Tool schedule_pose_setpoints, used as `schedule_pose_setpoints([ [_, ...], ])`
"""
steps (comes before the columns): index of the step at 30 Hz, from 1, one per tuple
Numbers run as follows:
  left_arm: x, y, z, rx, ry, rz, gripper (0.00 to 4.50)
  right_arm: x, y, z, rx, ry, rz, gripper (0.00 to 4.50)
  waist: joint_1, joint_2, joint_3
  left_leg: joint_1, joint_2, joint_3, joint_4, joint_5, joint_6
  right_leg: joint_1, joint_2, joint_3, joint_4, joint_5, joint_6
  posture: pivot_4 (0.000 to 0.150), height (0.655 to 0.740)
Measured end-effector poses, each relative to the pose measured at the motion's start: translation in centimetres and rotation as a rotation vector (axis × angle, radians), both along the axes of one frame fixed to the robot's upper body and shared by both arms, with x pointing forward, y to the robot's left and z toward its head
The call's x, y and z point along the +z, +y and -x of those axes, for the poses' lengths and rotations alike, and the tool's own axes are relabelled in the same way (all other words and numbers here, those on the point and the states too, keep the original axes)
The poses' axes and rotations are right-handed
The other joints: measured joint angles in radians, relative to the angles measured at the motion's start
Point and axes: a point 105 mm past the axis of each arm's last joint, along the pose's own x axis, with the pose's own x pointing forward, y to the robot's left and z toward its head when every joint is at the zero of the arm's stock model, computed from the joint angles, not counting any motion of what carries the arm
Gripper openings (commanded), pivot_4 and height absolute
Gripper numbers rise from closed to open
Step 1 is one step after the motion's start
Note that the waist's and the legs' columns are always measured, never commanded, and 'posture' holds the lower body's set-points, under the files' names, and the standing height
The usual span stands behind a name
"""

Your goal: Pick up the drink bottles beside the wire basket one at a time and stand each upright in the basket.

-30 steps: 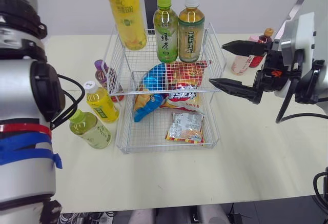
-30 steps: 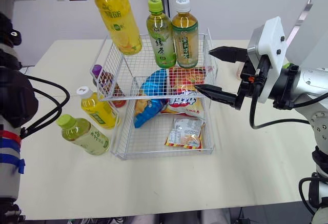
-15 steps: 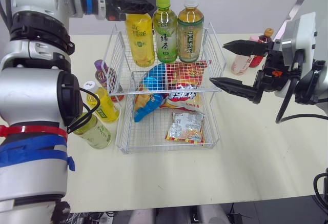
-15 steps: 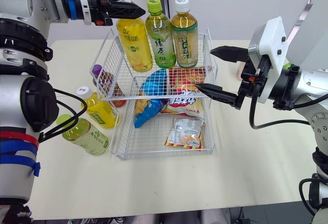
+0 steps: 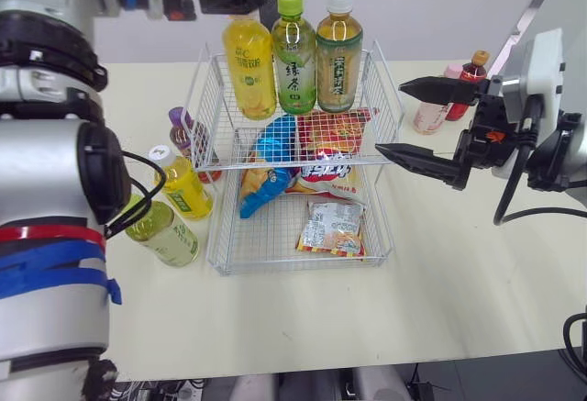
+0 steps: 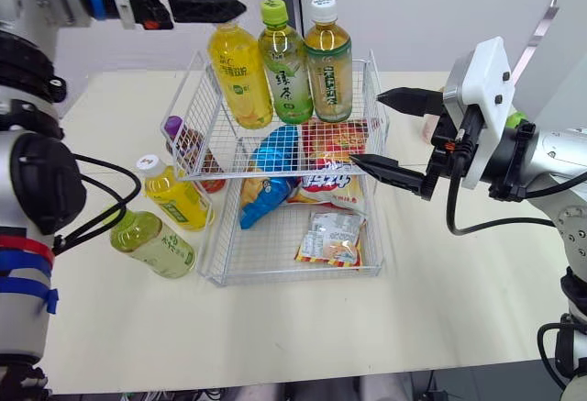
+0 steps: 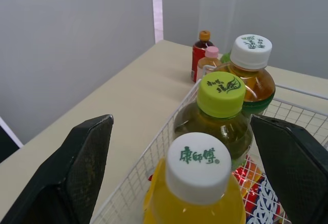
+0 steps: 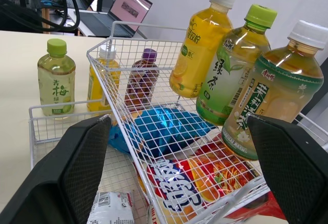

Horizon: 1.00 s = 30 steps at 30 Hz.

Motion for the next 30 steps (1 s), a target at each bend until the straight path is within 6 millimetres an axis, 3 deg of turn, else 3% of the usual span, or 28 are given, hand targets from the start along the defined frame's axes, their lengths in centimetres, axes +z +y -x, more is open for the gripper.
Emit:
schedule_pose_setpoints([
  [6, 2.3, 3.7, 2.5, 0.073, -0.076, -0.015, 4.44, 0.4, -0.2, -0.3, 0.007, -0.006, -0.009, 4.5, 0.0, 0.0, 0.0, 0.0, 0.0, 0.0, 0.0, 0.0, 0.0, 0.0, 0.0, 0.0, 0.0, 0.0, 0.0, 0.15, 0.7308],
  [13, 1.1, 9.5, 6.3, 0.201, -0.062, -0.056, 4.44, 0.6, 0.5, -0.5, 0.085, -0.006, -0.015, 4.5, -0.006, 0.001, 0.0, 0.002, 0.001, -0.001, 0.0, 0.0, 0.0, 0.0, 0.001, 0.002, 0.0, 0.0, 0.0, 0.15, 0.7308],
  [16, -0.6, 11.7, 8.0, 0.258, -0.024, -0.065, 4.44, 0.4, 1.2, -0.1, 0.171, 0.007, 0.002, 4.5, -0.007, 0.001, 0.0, 0.002, 0.002, -0.002, 0.0, 0.0, 0.0, 0.0, 0.001, 0.002, 0.001, 0.0, 0.0, 0.15, 0.7308],
  [25, -8.6, 17.5, 12.7, 0.426, 0.146, 0.017, 4.44, -0.2, 2.8, 1.0, 0.416, 0.068, 0.061, 4.5, -0.003, 0.001, 0.0, 0.002, 0.003, -0.003, 0.0, 0.0, 0.0, 0.0, 0.001, 0.002, 0.0, 0.0, -0.001, 0.15, 0.7308],
  [30, -11.7, 18.1, 15.9, 0.48, 0.192, 0.004, 4.44, -0.6, 3.1, 1.4, 0.497, 0.089, 0.077, 4.5, 0.005, 0.001, 0.0, 0.003, 0.004, -0.002, 0.0, 0.0, 0.0, 0.001, -0.001, 0.003, 0.0, 0.0, -0.001, 0.15, 0.7308],
])
